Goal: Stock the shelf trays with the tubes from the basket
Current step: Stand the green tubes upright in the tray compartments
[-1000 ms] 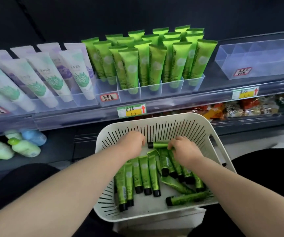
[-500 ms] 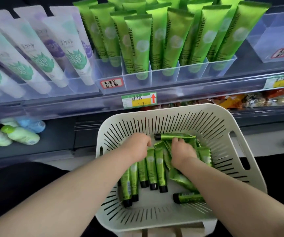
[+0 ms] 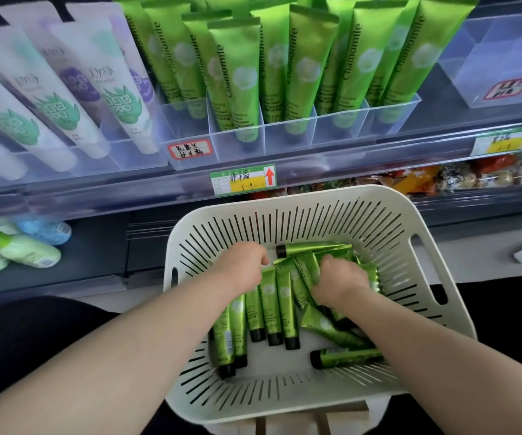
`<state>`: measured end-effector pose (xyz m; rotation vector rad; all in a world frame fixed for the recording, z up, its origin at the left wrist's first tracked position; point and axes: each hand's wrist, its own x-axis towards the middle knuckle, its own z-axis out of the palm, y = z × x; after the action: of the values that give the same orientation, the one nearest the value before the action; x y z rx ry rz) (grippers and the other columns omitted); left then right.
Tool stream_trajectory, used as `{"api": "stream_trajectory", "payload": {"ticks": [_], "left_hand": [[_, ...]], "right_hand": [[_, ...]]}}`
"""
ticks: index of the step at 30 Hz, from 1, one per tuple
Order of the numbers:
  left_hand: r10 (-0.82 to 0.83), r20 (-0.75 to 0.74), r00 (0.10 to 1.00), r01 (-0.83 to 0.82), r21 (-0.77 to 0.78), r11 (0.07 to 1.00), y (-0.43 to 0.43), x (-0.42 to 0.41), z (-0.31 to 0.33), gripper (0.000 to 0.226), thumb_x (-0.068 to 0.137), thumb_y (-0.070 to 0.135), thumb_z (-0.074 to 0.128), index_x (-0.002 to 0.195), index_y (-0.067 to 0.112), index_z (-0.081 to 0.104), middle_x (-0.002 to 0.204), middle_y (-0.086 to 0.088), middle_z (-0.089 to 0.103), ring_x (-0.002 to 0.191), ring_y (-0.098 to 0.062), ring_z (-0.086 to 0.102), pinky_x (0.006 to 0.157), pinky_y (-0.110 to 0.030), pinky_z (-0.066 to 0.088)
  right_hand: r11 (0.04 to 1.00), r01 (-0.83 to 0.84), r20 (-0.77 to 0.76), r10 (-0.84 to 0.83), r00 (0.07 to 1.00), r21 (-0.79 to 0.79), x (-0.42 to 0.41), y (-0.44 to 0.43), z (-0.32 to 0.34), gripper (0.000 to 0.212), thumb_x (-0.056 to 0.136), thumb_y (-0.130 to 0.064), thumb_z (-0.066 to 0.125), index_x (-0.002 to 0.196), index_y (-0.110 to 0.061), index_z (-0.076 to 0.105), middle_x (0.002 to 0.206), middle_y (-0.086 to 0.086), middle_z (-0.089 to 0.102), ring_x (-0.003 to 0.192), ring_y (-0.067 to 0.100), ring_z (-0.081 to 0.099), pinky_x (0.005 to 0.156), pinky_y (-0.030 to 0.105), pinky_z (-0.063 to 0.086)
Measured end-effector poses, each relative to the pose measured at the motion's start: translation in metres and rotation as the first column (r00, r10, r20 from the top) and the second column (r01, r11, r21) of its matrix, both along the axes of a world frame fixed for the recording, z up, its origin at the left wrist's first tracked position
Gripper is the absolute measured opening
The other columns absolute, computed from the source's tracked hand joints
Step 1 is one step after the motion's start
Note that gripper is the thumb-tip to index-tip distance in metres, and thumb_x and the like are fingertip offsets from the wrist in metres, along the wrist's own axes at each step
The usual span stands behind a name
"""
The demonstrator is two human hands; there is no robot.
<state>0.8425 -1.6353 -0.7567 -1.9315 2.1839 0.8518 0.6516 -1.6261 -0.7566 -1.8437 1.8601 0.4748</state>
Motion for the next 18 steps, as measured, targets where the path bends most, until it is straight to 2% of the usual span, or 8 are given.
{"api": "stream_trajectory", "payload": {"ticks": [3, 6, 9, 12, 15, 18], "left_hand": [[-0.014, 0.009, 1.0, 0.013, 0.022, 1.0, -0.003, -0.01, -0.005, 0.041, 0.09, -0.003, 0.053, 0.123, 0.018, 0.064, 0.122, -0.003, 0.063, 0.112, -0.021, 0.059, 0.095, -0.034, 0.049], [-0.034, 0.018, 0.999, 0.032, 0.081, 0.996, -0.006, -0.027, -0.012, 0.046, 0.085, -0.007, 0.054, 0.124, 0.016, 0.061, 0.107, -0.006, 0.064, 0.096, -0.023, 0.062, 0.08, -0.034, 0.052], [-0.089, 0.032, 0.995, 0.084, 0.15, 0.985, -0.007, -0.041, -0.024, 0.06, 0.085, -0.013, 0.047, 0.137, 0.016, 0.051, 0.119, -0.013, 0.06, 0.102, -0.028, 0.061, 0.085, -0.04, 0.053], [-0.123, 0.031, 0.992, 0.116, 0.18, 0.977, -0.009, -0.046, -0.034, 0.063, 0.086, -0.012, 0.041, 0.14, 0.019, 0.047, 0.131, -0.015, 0.054, 0.114, -0.032, 0.057, 0.095, -0.041, 0.05], [-0.136, 0.064, 0.989, 0.123, 0.174, 0.977, -0.012, -0.045, -0.039, 0.057, 0.085, -0.013, 0.044, 0.133, 0.017, 0.054, 0.126, -0.013, 0.056, 0.111, -0.031, 0.058, 0.091, -0.038, 0.051], [-0.12, 0.083, 0.989, 0.103, 0.193, 0.976, -0.013, -0.039, -0.041, 0.034, 0.086, -0.001, 0.054, 0.113, 0.017, 0.067, 0.114, -0.008, 0.061, 0.099, -0.026, 0.061, 0.083, -0.033, 0.052]], "right_hand": [[0.997, -0.038, 0.104, 0.044, 0.994, -0.062, 0.0, -0.004, 0.015, 0.035, 0.084, -0.03, 0.054, 0.113, -0.014, 0.041, 0.078, -0.001, 0.054, 0.076, 0.022, 0.056, 0.056, 0.03, 0.043], [0.99, -0.034, 0.204, 0.061, 0.977, -0.136, -0.006, -0.009, 0.025, 0.027, 0.087, -0.032, 0.049, 0.107, -0.017, 0.038, 0.08, 0.002, 0.06, 0.076, 0.027, 0.059, 0.058, 0.033, 0.045], [0.982, -0.014, 0.261, 0.064, 0.963, -0.19, -0.016, -0.011, 0.03, 0.02, 0.091, -0.036, 0.046, 0.098, -0.017, 0.042, 0.079, 0.002, 0.059, 0.075, 0.028, 0.058, 0.062, 0.035, 0.046], [0.975, -0.008, 0.287, 0.073, 0.955, -0.223, -0.024, -0.011, 0.031, 0.022, 0.093, -0.039, 0.048, 0.088, -0.017, 0.046, 0.08, 0.0, 0.054, 0.078, 0.026, 0.058, 0.064, 0.032, 0.044], [0.973, -0.018, 0.322, 0.093, 0.942, -0.228, -0.027, -0.012, 0.031, 0.021, 0.093, -0.033, 0.052, 0.103, -0.016, 0.05, 0.087, 0.0, 0.054, 0.086, 0.025, 0.059, 0.067, 0.032, 0.045], [0.97, -0.009, 0.369, 0.102, 0.924, -0.244, -0.026, -0.012, 0.034, 0.029, 0.092, -0.028, 0.054, 0.118, -0.02, 0.044, 0.084, 0.0, 0.062, 0.074, 0.022, 0.061, 0.066, 0.038, 0.053]]}}
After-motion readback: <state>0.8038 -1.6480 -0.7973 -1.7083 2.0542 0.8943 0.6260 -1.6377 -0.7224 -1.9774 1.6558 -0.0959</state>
